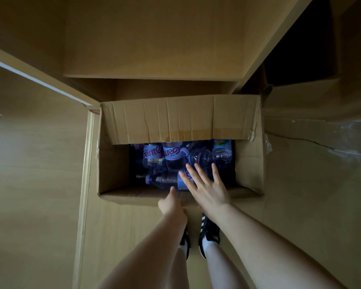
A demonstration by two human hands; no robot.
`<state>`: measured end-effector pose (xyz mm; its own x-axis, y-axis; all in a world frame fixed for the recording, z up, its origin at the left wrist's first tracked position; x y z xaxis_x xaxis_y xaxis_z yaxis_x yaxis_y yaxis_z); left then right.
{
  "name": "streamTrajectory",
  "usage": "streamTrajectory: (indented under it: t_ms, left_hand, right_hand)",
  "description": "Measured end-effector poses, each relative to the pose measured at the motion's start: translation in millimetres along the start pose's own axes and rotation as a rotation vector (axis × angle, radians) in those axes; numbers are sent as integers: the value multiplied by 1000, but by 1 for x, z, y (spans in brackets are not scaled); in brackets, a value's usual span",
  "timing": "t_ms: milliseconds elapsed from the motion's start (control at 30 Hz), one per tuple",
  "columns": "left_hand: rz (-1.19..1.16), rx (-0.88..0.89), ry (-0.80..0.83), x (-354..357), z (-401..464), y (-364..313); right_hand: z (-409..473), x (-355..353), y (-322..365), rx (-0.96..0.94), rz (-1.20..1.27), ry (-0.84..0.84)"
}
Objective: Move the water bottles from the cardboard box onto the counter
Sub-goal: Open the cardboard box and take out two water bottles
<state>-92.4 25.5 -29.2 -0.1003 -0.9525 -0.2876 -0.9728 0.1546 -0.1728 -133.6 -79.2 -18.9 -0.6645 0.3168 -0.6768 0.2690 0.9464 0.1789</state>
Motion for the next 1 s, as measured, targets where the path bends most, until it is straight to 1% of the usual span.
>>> streamTrajectory:
  t_ms: [67,133,200,233,300,367,400,433,467,533,600,633,667,700,767,833,900,933,967,1000]
  left_hand:
    - [-36,-61,-28,4,11,-6]
    - [30,-84,6,4,18,-9]
    - [71,-97,-1,2,23,-14]
    - [112,-109,46,4,24,-15]
    - [286,-179,160,9,18,-20]
    - [490,-379,214,2,5,-23]
    - [615,-459,275,-2,0,-28]
    - [713,-497,339,-3,-5,-35]
    - [742,-505,400,-1,-7,-45]
    - [670,-459,518,13,-14,-70]
    - [574,-300,472,32,-13,-102]
    - [492,-212,434,40,-12,-117]
    - [396,-147,412,48,-10,-130]
    - [302,-127,413,55,-10,-138]
    - [109,-178,438,67,-13,-148]
    - [-19,-192,401,74,-14,-154]
    - [-118,-177,348,77,-12,-155]
    - [-179,-175,336,77,-9,-155]
    - [-228,-173,335,78,-5,-154]
    - [-267,-170,342,78,0,-154]
  right_hand:
    - [3,7,-4,10,32,-13]
    - [6,13,-4,-24,2,-21]
    - [7,16,-1,-35,-12,-16]
    - [6,17,0,-28,0,-13]
    - [3,15,0,-25,19,-14]
    - [-1,14,-3,-39,24,-4]
    - [-1,14,-6,-51,36,17]
    - [-1,12,-9,-68,63,42]
    - [0,8,-12,-85,100,59]
    - [9,-5,-18,-99,193,21]
    - [23,-23,-23,-50,301,-87]
    - [31,-32,-27,13,399,-139]
    - [39,-40,-33,106,559,-194]
    - [47,-46,-39,219,777,-246]
    - [61,-55,-52,459,1308,-330]
    - [72,-57,-57,707,1798,-378]
    - [77,-58,-61,949,2110,-387]
    - [77,-58,-62,1008,2237,-379]
    - [77,-59,-62,998,2370,-359]
    - [76,-61,-61,933,2509,-322]
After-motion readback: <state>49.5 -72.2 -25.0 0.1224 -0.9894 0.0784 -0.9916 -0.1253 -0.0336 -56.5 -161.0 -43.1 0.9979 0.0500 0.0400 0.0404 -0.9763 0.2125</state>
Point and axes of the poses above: each hand's wrist, its own z-axis towards the middle knuckle, its own x-axis out of the palm, y = z × x, the point moved 4 cm from there along z, towards the middle knuckle, and after that the axes turned 7 degrees about y, right-handed, at the moved point
